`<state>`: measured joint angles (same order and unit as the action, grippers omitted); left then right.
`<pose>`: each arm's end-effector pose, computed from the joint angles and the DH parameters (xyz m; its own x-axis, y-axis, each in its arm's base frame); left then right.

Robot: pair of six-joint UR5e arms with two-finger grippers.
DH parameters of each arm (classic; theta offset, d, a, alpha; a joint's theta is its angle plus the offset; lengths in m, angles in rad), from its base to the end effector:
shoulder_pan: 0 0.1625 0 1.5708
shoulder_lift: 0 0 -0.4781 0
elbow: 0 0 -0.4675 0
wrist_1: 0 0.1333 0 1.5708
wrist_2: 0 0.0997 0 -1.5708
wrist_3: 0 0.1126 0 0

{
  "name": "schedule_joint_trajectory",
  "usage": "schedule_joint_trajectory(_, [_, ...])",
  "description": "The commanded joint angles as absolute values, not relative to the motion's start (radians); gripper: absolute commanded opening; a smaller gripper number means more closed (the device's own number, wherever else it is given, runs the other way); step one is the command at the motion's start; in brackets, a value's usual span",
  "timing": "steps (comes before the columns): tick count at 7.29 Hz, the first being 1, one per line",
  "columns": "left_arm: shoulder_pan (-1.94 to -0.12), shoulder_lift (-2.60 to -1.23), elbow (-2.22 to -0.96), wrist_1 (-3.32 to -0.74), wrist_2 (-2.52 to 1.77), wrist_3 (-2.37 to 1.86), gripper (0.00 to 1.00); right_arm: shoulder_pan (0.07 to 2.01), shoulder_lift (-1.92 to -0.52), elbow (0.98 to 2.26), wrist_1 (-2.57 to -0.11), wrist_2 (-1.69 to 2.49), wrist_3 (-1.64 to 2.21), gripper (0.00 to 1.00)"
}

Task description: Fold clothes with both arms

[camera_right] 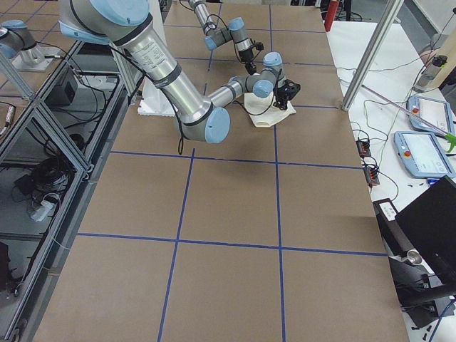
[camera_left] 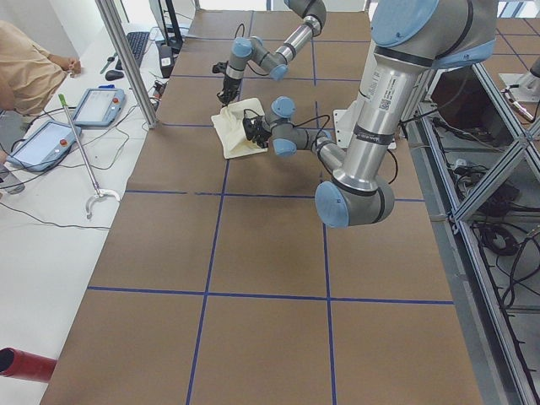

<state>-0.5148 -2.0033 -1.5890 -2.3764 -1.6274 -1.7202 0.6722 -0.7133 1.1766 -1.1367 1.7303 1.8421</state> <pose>0.5981 -0.4842 0.3329 0.2000 -0.2839 -0.9378 0.4799 0.8628 -0.1588 -0.6549 -0.6687 0.2578 0.3314 0.6019 0.7266 -0.6295 0.7147 -0.3049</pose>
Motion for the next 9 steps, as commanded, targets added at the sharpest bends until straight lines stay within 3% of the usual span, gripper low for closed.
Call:
schedule_joint_trajectory(1, [-0.517,-2.005,-1.513,-2.582,-1.628,-1.724,0.0,0.675,-0.713,1.177,-1.137,1.73,1.842,0.0])
schedule_joint_trajectory(3, [-0.511,-2.005,-1.442,-2.712,-1.628,-1.735,0.0,0.675,-0.713,1.177,-1.137,1.73,1.844,0.0])
schedule_joint_trajectory(9, [-0.466,-1.987,-1.451,-2.844,-1.772,-1.729,0.0,0.673,-0.713,1.175,-1.137,1.73,1.848,0.0])
